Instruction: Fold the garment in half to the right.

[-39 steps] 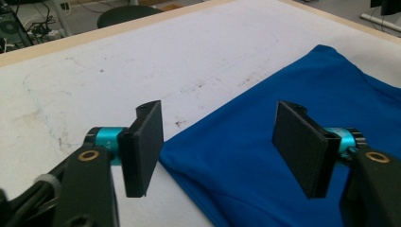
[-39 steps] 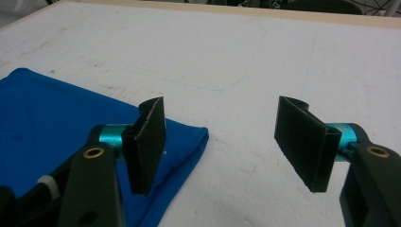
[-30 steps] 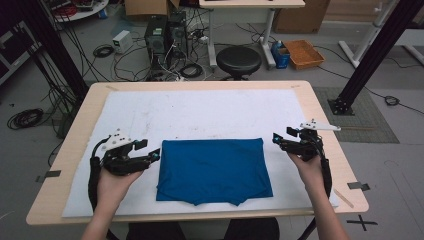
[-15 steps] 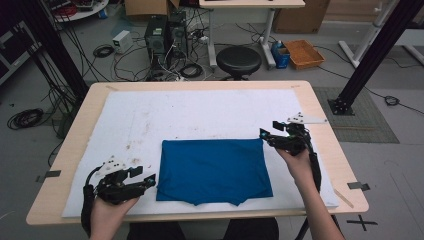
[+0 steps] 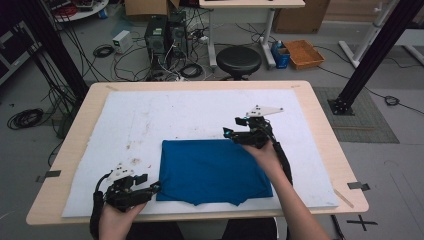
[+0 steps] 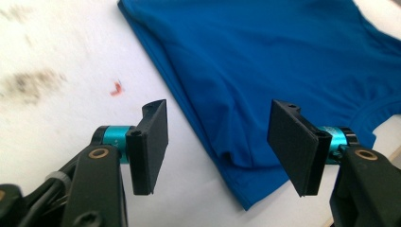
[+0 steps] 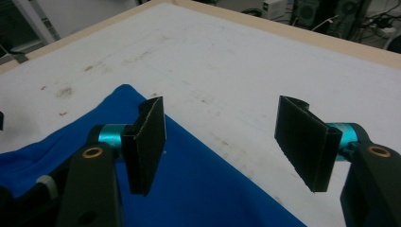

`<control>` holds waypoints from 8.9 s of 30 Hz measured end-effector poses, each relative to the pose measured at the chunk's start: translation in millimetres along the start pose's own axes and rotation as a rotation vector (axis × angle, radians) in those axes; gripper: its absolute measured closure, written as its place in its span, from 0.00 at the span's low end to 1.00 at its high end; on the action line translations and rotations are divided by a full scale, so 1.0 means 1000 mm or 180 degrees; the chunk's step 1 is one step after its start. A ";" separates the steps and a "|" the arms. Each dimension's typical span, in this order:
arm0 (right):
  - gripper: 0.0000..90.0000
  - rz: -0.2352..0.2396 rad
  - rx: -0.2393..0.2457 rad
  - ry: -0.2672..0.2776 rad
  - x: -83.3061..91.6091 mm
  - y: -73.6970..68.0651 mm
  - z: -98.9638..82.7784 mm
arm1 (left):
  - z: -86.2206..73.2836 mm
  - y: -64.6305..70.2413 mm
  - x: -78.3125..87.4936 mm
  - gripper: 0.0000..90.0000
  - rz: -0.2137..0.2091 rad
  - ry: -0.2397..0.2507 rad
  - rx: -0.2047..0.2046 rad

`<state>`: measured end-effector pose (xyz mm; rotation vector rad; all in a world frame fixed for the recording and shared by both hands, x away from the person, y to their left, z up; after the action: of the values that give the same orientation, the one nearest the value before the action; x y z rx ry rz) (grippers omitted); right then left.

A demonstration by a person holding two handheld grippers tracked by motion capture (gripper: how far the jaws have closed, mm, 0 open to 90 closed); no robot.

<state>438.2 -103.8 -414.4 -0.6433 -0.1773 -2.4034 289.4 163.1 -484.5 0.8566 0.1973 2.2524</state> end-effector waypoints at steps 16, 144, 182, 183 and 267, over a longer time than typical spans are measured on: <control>0.40 0.0322 0.0234 -0.0182 -0.060 -0.067 0.006 | -0.009 -0.008 -0.018 0.65 0.0121 -0.0155 0.0200; 0.93 -0.0034 0.0097 -0.0975 0.004 0.095 -0.045 | 0.055 0.220 -0.202 0.78 -0.1161 -0.0254 -0.0883; 0.61 -0.0518 -0.0595 -0.0554 0.119 0.035 -0.119 | 0.080 0.064 -0.071 0.52 -0.0137 0.0287 -0.1000; 0.61 -0.0499 -0.0622 -0.0589 0.122 0.029 -0.124 | 0.082 0.058 -0.067 0.52 -0.0096 0.0317 -0.0986; 0.31 -0.0419 -0.0532 -0.0009 0.094 0.074 -0.047 | 0.113 0.005 -0.018 0.40 -0.0465 0.0538 -0.1095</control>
<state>401.3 -226.3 -411.5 -0.7313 -0.0201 -2.5635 367.5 136.0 -405.0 0.4561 -0.0500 2.1371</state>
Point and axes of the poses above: each handheld gripper's, and its own axes: x roughly backward along the jaws, z roughly out of its top, y roughly to its right, the point moved 9 cm from there along -x, roughly forward along the jaws, and after that the axes turned 11 degrees about -z, right-handed, at the moved point
